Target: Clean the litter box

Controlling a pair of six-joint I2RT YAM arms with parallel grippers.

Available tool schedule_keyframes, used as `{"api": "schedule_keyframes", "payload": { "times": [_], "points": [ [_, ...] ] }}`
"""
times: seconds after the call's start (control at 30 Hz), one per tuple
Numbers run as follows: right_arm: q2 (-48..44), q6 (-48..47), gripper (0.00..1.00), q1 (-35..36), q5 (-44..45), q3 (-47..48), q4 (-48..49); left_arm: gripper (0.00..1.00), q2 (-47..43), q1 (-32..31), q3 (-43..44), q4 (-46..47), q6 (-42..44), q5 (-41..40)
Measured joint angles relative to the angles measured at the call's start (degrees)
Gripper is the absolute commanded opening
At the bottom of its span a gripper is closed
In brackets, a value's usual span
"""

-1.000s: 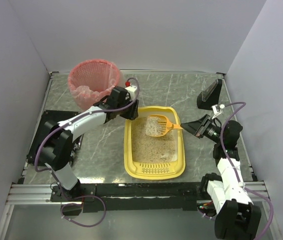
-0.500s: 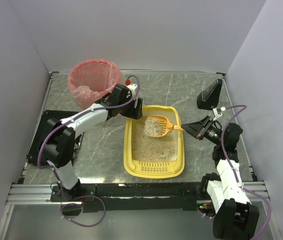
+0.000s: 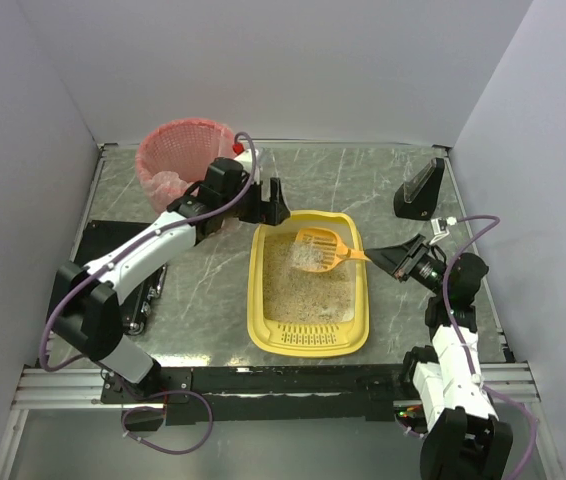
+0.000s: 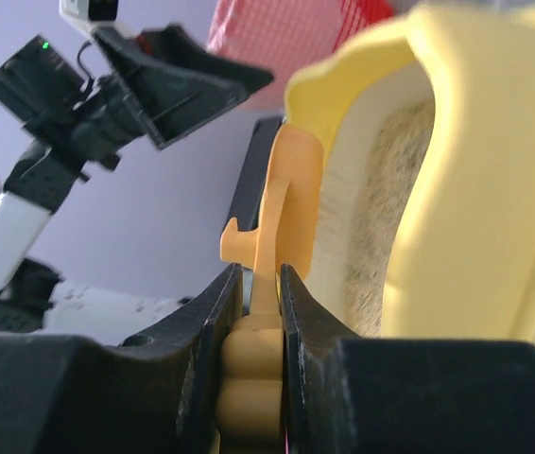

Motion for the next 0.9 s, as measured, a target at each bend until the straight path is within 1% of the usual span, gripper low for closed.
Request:
{"api": "schedule_keyframes", "payload": {
  "times": [0.07,0.1,0.13,0.17,0.27,0.33,0.43,0.57,0.7,0.9],
  "points": [
    [-0.26,-0.17,0.00,0.39,1.70,0.46,1.70,0.99,-1.29,0.00,-0.28,-0.13,-1.40,-0.96],
    [0.07,0.44,0.00,0.55,1.90,0.50,2.75,0.97,-2.05,0.00,-0.66,-0.13,-2.21,-1.53],
    [0.26,0.83,0.00,0.66,1.70,0.59,3.34,0.97,-2.91,0.00,-1.18,-0.24,-2.84,-2.23],
    [0.26,0.35,0.00,0.74,1.49,0.87,2.67,0.97,-3.98,0.00,-1.92,-0.33,-3.65,-3.13],
    [-1.25,-4.13,0.00,0.90,3.93,1.66,-5.68,0.97,-7.67,0.02,-4.26,-0.85,-5.46,-5.77],
    [-1.38,-4.46,0.00,1.18,4.48,1.64,-5.70,0.97,-10.64,0.00,-6.05,-0.85,-6.60,-7.13],
    [2.12,0.83,0.00,1.73,3.13,1.36,3.21,0.97,-14.97,0.00,-8.11,-1.60,-8.13,-8.96],
    [5.95,4.66,0.00,2.73,2.93,1.16,7.45,0.97,-20.24,0.00,-10.60,-1.99,-9.84,-12.22],
    [9.35,12.22,0.00,2.71,0.24,-0.20,17.05,0.97,-25.40,0.00,-14.97,-1.97,-11.28,-14.32],
    [9.99,19.56,0.00,1.79,-0.70,-1.29,20.70,0.97,-28.02,0.00,-16.35,-2.71,-13.18,-16.13]
  ]
}}
